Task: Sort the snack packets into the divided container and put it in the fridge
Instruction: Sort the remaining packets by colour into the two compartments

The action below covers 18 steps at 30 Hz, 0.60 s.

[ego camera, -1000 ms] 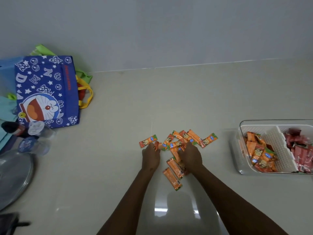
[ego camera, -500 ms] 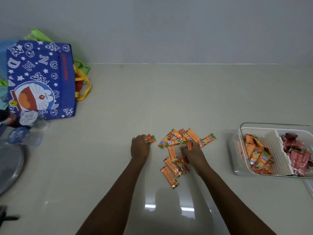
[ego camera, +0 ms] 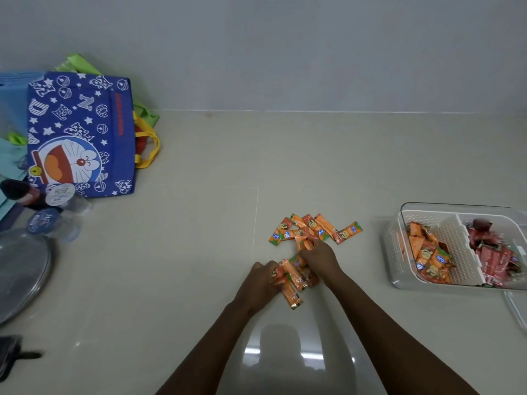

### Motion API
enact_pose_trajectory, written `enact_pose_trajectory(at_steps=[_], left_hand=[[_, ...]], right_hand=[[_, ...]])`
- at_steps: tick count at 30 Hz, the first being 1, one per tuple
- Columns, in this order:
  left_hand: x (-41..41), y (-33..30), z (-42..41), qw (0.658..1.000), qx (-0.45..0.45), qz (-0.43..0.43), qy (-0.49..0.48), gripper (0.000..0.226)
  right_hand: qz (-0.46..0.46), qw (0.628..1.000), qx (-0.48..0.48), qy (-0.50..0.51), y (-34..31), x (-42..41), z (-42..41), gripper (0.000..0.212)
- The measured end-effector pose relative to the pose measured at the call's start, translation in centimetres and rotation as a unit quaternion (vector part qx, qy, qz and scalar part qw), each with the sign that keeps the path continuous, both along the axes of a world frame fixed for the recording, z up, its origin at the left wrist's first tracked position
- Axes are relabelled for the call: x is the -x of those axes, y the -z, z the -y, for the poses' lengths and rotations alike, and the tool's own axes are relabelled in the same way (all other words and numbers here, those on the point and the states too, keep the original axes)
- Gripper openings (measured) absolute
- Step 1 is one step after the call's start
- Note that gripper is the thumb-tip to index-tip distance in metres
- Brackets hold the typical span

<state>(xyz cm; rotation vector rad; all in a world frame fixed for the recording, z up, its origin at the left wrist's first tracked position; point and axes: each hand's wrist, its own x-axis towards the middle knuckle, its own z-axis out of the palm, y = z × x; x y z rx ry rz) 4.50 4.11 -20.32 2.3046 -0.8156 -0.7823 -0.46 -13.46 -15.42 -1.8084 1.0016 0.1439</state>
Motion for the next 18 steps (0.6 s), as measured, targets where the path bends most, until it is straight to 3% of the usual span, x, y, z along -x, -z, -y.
enact_pose_trajectory(at_steps=[3, 5, 9, 11, 14, 16, 18], left_hand=[[0.4, -0.1, 0.7, 0.989, -0.049, 0.036, 0.133, 0.026], [1.1, -0.3, 1.2, 0.982, -0.076, 0.067, 0.158, 0.028], [2.5, -0.7, 1.8, 0.99, -0.107, 0.093, 0.026, 0.049], [3.5, -0.6, 2.3, 0.992, -0.089, 0.093, 0.01, 0.045], [5.1, -2.6, 3.6, 0.993, 0.029, -0.041, -0.103, 0.028], [5.8, -5.0, 5.1, 0.958, 0.098, -0.164, -0.215, 0.024], [6.8, -7.4, 7.1, 0.922, 0.147, -0.242, -0.263, 0.017]], right_hand=[[0.019, 0.994, -0.092, 0.057, -1.4, 3.0, 0.5, 0.016], [0.03, 0.986, -0.137, 0.087, -2.2, 5.2, 1.0, 0.016], [0.07, 0.971, -0.178, 0.144, -4.2, 9.0, 1.9, 0.008], [0.098, 0.96, -0.205, 0.166, -5.2, 10.3, 2.4, 0.012], [0.143, 0.94, -0.24, 0.194, -7.1, 11.7, 3.4, 0.012], [0.173, 0.927, -0.255, 0.212, -8.4, 12.3, 4.4, 0.012], [0.208, 0.915, -0.259, 0.231, -9.6, 13.4, 5.8, 0.013]])
